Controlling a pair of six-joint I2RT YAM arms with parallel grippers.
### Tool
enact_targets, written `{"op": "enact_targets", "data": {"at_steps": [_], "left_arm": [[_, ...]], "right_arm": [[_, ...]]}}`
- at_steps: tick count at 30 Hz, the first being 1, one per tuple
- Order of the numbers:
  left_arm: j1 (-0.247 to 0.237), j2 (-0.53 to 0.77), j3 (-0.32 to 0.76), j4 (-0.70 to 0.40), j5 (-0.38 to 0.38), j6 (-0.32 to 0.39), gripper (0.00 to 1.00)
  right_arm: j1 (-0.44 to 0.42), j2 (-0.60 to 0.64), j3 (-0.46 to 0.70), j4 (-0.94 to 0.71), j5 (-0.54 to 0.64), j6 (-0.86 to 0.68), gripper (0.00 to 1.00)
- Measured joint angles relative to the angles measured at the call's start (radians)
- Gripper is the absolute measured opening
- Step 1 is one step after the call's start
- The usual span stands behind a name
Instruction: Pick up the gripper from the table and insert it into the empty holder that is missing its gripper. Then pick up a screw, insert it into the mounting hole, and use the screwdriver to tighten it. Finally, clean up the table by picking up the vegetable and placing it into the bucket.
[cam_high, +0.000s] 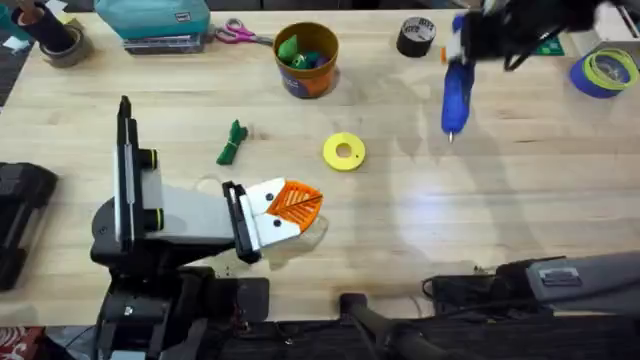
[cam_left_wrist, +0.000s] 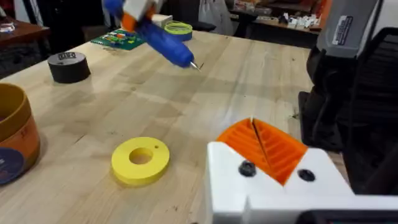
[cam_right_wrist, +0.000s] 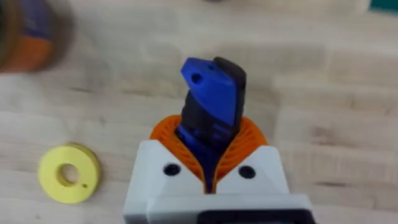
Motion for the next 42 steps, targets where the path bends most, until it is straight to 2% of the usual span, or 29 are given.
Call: {"op": "enact_targets", "data": {"at_steps": [10,16,23,28,36,42], "left_arm": [[0.000,0.000,0.000,0.000,0.000,0.000,0.012],[0.000,0.000,0.000,0.000,0.000,0.000,0.012],[0.000,0.000,0.000,0.000,0.000,0.000,0.012],[0.000,0.000,0.000,0.000,0.000,0.000,0.012],[0.000,0.000,0.000,0.000,0.000,0.000,0.012],[0.000,0.000,0.000,0.000,0.000,0.000,0.012]], "right_arm": [[0.117,-0.235,0.018,0.279,-0.021,0.000,0.025],[0.251,-0.283,0.018,0.440,-0.025,0.000,0.025],[0.406,-0.284,0.018,0.590,-0.048,0.000,0.025],[0.461,-0.284,0.018,0.723,-0.217,0.000,0.025],[0.463,-0.284,0.018,0.895,-0.548,0.024,0.025],[0.463,-0.284,0.018,0.949,-0.769,0.038,0.025]]}}
